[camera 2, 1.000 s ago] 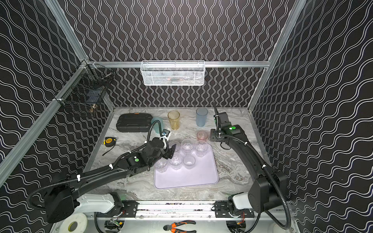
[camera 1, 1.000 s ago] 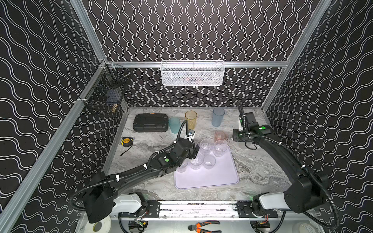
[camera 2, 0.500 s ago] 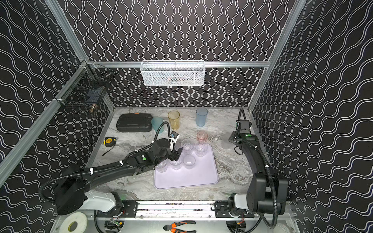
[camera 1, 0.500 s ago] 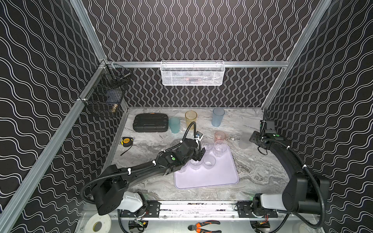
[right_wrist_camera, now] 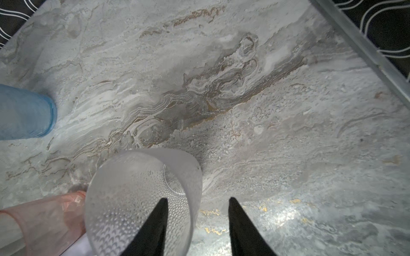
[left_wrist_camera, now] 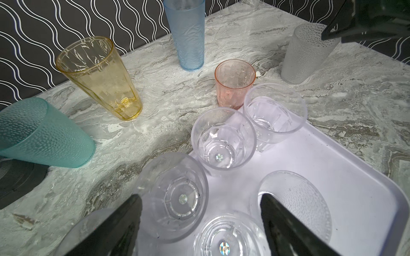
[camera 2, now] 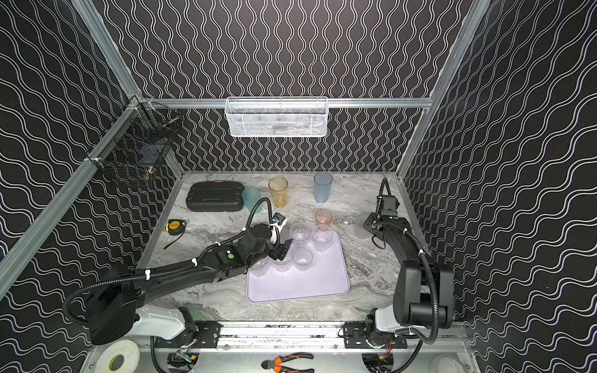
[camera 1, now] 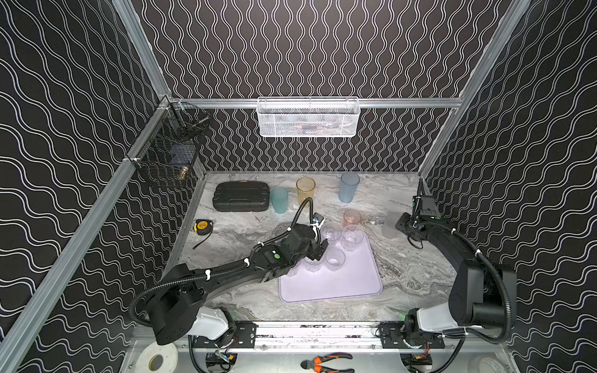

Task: Place the glasses into the tray
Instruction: Pick up the glass from the middle-right of the table.

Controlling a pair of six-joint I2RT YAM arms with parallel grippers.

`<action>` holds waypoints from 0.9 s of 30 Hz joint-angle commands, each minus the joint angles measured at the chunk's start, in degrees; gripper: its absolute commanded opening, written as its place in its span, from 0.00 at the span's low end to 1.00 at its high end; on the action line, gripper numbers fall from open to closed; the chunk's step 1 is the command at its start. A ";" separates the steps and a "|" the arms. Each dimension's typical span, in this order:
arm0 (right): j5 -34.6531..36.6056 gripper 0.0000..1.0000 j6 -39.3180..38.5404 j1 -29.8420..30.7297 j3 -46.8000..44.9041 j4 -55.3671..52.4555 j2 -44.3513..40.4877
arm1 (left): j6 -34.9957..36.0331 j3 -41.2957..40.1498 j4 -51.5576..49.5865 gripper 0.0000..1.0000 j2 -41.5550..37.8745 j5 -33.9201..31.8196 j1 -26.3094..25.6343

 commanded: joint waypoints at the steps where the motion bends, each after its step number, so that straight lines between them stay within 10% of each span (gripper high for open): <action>1: -1.90 0.39 1.53 -0.06 -0.49 2.61 1.25 | 0.73 -0.02 1.54 0.87 0.17 -0.17 -0.02; 15: -1.69 0.03 -0.31 0.29 0.94 1.18 -1.66 | 2.20 -0.05 1.18 0.88 0.14 -2.18 -0.02; 27: 1.28 0.01 -6.22 9.89 8.21 -10.77 -9.36 | 4.43 0.28 0.03 0.88 -1.51 -5.96 0.03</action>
